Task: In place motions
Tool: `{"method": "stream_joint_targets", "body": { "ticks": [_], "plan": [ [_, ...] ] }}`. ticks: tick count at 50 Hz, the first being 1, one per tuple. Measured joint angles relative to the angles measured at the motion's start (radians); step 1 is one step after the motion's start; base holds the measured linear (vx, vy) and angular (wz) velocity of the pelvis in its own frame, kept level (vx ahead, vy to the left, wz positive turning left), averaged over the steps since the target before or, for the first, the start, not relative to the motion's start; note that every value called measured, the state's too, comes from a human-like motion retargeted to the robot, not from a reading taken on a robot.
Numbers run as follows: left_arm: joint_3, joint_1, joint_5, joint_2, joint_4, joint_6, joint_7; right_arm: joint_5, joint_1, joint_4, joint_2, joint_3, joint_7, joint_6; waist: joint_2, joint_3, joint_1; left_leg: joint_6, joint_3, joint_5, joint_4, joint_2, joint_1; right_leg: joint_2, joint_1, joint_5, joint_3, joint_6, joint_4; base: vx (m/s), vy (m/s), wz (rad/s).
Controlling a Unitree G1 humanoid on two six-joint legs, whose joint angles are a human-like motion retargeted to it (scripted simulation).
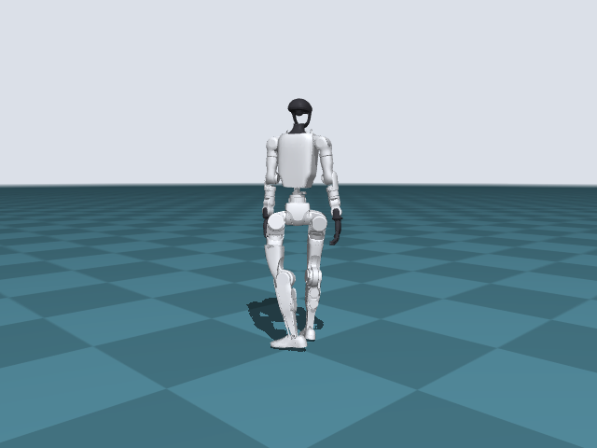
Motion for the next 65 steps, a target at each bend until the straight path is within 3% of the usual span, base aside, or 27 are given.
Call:
{"method": "stream_joint_targets", "body": {
  "ticks": [9, 15, 25, 35, 40, 44, 47, 54, 65],
  "plan": [
    [-0.075, 0.004, 0.000, 0.014, -0.041, -0.016, -0.001, -0.036, 0.071, 0.051, -0.030, -0.031, 0.029, 0.007, -0.052, -0.001, 0.254, 0.026, -0.155, -0.009, 0.027, -0.009, -0.064, -0.113, 0.025, -0.050, -0.146, 0.042, -0.008, 0.07, 0.04, 1.12],
    [-0.085, 0.013, -0.033, 0.043, -0.005, -0.001, 0.026, -0.024, 0.097, 0.000, -0.040, -0.086, 0.015, -0.001, -0.080, 0.004, 0.393, 0.047, -0.277, -0.019, 0.056, -0.016, -0.121, -0.167, 0.050, -0.087, -0.208, 0.029, -0.004, 0.09, 0.10, 1.20],
    [-0.032, 0.020, -0.060, 0.064, 0.029, 0.006, 0.050, 0.083, 0.053, -0.089, -0.066, -0.127, -0.017, -0.015, -0.074, 0.016, 0.462, 0.090, -0.475, -0.072, 0.081, -0.027, -0.233, -0.224, 0.100, -0.154, -0.342, -0.011, -0.003, 0.01, 0.17, 1.46],
    [-0.020, 0.035, -0.061, 0.074, 0.056, 0.012, 0.069, 0.130, 0.062, -0.188, -0.012, -0.139, -0.012, -0.043, -0.108, 0.016, 0.562, 0.163, -0.631, -0.061, 0.000, -0.104, -0.258, -0.275, 0.183, -0.197, -0.514, -0.003, -0.015, 0.05, 0.13, 1.28],
    [-0.024, 0.066, -0.054, 0.061, 0.088, 0.033, 0.095, 0.090, 0.063, -0.186, 0.012, -0.089, 0.009, -0.051, -0.125, -0.008, 0.612, 0.185, -0.698, -0.059, -0.033, -0.148, -0.256, -0.283, 0.196, -0.218, -0.499, 0.013, 0.007, 0.09, 0.13, 0.79],
    [-0.021, 0.091, -0.067, 0.038, 0.107, 0.036, 0.141, 0.034, 0.045, -0.164, 0.032, -0.039, 0.021, -0.049, -0.136, -0.042, 0.505, 0.183, -0.847, -0.077, -0.044, -0.183, -0.239, -0.311, 0.231, -0.235, -0.642, 0.033, 0.023, 0.06, 0.10, 1.70],
    [0.022, 0.114, -0.117, 0.014, 0.113, 0.034, 0.174, 0.003, 0.045, -0.152, 0.051, 0.010, 0.023, -0.050, -0.142, -0.063, 0.475, 0.182, -0.874, -0.077, -0.046, -0.188, -0.235, -0.321, 0.254, -0.232, -0.682, 0.040, 0.017, 0.13, 0.08, 0.51],
    [0.023, 0.092, -0.085, 0.035, 0.117, 0.046, 0.144, -0.019, 0.059, -0.097, 0.088, 0.079, 0.031, -0.060, -0.138, -0.054, 0.557, 0.196, -0.790, -0.066, -0.049, -0.171, -0.219, -0.299, 0.289, -0.211, -0.634, 0.034, -0.021, 0.05, 0.03, -0.53],
    [-0.011, 0.037, -0.049, 0.074, 0.054, 0.027, 0.087, -0.083, 0.084, 0.018, 0.062, 0.065, 0.022, -0.029, -0.149, -0.059, 0.558, 0.201, -0.779, -0.062, -0.047, -0.167, -0.215, -0.292, 0.295, -0.209, -0.628, 0.028, -0.024, 0.00, 0.00, 0.00]
  ]
}}
